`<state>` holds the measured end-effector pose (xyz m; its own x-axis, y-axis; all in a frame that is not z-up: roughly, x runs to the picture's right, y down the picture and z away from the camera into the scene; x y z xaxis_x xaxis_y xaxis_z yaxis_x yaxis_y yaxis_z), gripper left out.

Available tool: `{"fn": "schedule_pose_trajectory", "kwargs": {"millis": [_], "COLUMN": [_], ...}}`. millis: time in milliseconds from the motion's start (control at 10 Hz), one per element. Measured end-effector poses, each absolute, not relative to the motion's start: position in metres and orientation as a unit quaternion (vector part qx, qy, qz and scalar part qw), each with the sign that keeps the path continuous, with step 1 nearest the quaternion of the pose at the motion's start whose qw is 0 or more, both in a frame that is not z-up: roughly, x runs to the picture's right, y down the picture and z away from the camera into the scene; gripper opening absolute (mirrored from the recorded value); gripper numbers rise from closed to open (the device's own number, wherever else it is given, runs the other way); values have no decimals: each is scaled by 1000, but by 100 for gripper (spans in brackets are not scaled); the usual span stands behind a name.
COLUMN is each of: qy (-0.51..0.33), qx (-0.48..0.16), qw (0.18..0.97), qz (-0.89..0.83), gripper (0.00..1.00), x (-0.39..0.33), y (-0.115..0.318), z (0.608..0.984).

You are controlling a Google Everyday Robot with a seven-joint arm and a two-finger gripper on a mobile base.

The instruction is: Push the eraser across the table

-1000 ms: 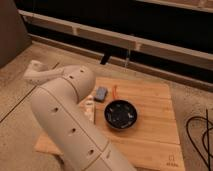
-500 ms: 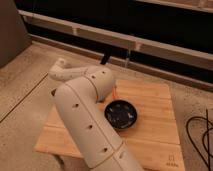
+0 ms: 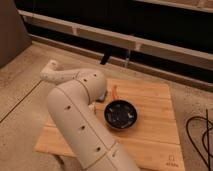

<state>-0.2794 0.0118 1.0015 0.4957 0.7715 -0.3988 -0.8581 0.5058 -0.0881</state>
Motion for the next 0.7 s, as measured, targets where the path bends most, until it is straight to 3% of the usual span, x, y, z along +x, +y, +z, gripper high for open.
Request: {"fn": "schedule_pose_trajectory", "kwargs": {"millis": [700], "qy": [106], "qx": [-123], "qw": [884], "qz": [437], "gripper": [65], "x": [-351], "y": [-16], "z": [968]}}
